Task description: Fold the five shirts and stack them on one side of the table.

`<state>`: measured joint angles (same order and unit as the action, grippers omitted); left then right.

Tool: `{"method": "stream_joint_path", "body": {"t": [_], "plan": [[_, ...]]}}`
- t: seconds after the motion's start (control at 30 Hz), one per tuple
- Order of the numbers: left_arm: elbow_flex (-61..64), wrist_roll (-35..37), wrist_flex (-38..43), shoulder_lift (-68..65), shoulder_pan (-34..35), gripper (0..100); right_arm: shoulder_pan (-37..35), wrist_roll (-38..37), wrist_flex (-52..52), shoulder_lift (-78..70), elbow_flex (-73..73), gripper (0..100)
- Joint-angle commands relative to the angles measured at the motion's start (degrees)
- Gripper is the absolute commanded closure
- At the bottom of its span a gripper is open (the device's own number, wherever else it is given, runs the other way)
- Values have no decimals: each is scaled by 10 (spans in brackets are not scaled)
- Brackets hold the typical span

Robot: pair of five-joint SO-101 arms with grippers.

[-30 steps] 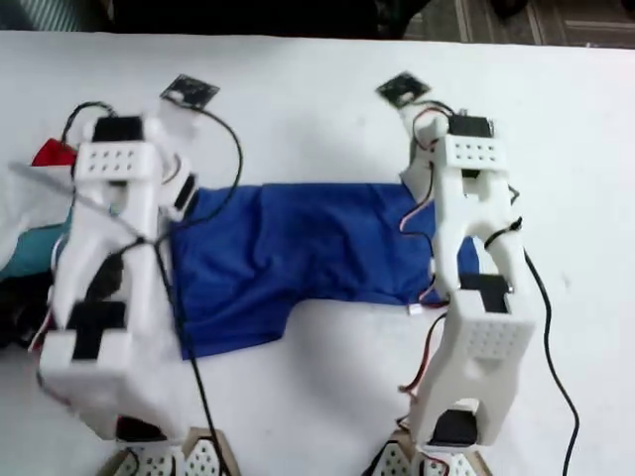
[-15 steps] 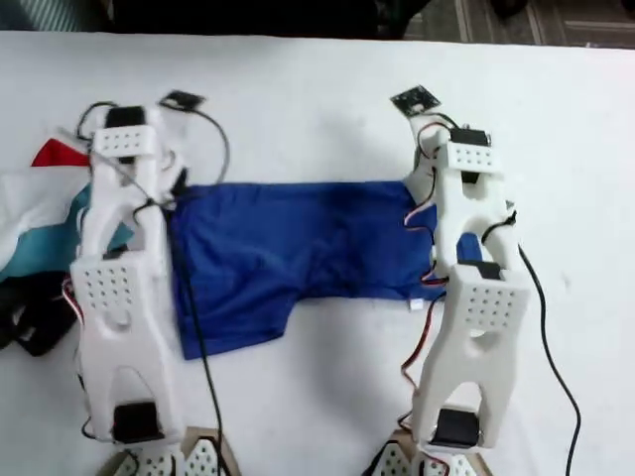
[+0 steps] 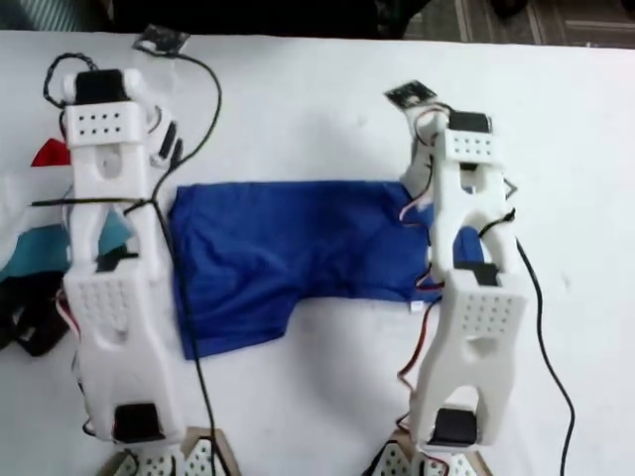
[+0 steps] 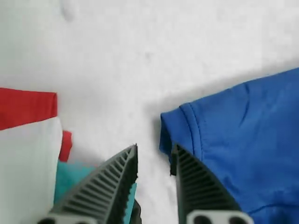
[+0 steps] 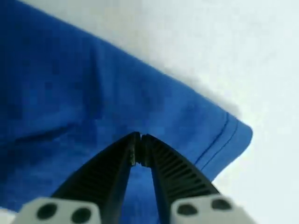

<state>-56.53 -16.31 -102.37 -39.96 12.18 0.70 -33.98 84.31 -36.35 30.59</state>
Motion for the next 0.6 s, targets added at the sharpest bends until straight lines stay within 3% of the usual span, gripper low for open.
{"method": "stream_joint_path", "body": {"t": [0.0,0.13,0.3,0.57], "plan": [[70,5,-2,123,7,854,-26,-1,63,77,24,981],[143,4,0,223,52,854,-61,-2,138,115,22,981],[183,-11,0,320,142,854,-118,-4,142,183,-47,981],[203,-40,1,361,298,854,-335,1,131,314,-280,981]]}}
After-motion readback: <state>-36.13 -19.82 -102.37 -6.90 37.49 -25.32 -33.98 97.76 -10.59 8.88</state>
